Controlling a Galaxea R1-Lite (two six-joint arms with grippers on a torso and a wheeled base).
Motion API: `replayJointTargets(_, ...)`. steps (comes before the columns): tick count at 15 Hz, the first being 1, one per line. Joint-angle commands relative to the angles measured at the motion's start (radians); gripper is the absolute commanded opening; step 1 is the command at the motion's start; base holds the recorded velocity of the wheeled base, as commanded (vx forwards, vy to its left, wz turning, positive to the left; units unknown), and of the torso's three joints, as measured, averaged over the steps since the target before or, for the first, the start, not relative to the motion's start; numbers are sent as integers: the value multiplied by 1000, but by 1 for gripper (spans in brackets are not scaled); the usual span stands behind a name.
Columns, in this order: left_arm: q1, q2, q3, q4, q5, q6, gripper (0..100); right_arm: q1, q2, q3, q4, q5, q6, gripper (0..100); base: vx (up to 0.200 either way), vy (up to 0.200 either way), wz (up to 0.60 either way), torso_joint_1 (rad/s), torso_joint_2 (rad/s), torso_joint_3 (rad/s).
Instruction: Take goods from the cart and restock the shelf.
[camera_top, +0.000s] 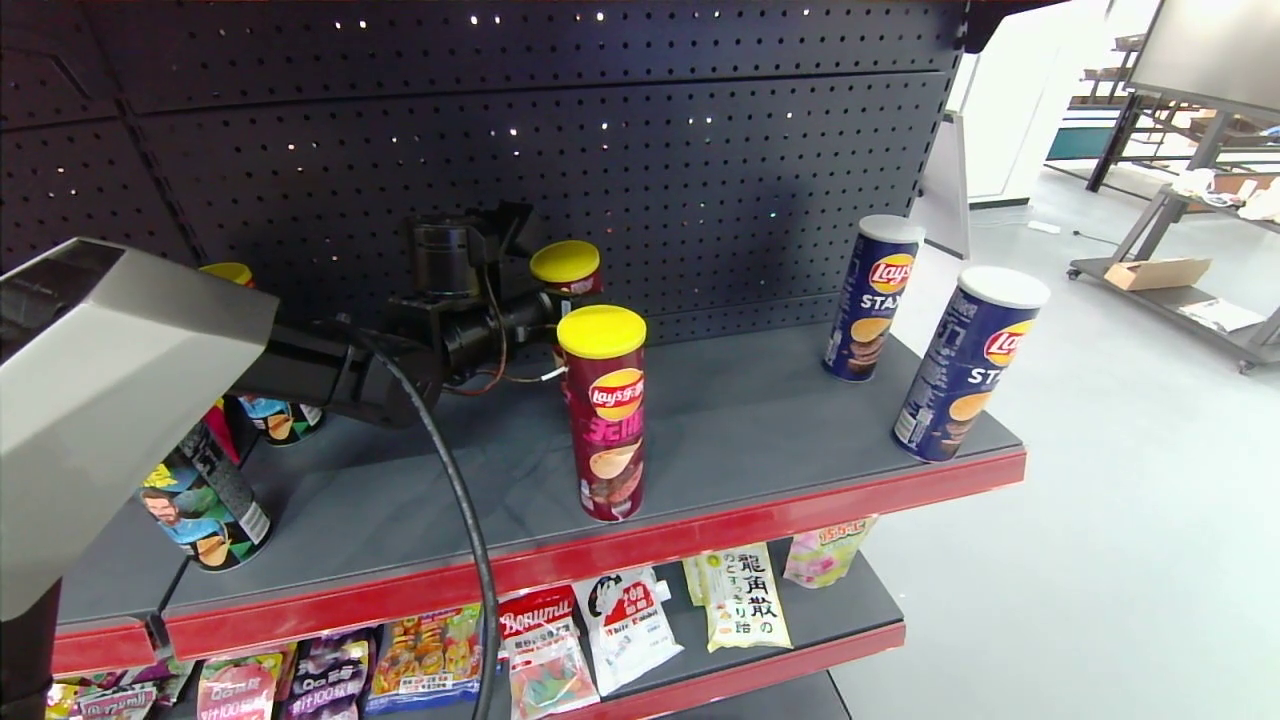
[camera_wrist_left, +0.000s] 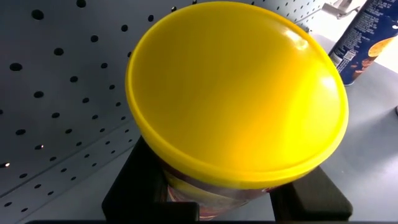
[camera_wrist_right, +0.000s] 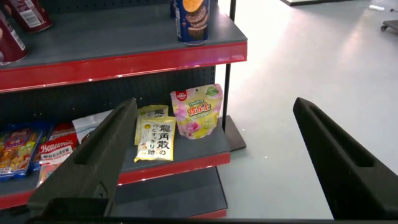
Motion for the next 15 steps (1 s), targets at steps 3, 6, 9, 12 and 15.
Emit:
replayJointTargets(3,0,6,-1,-4,1,0,0,0,1,-1,0,0,0,100,0,0,0,0,0,0)
replayJointTargets(6,0,5,3,-1,2,-3,100,0,1,0,0,0,0,100,0,0,0,0,0,0)
replayJointTargets(9,0,-3,13,-1,2,-3,100,0,1,0,0,0,0,100,0,0,0,0,0,0)
replayJointTargets(12,3,-35,57,3,1,-3,100,0,1,0,0,0,0,100,0,0,0,0,0,0)
replayJointTargets(15,20,-109,178,3,1,-2,100,0,1,0,0,0,-2,100,0,0,0,0,0,0)
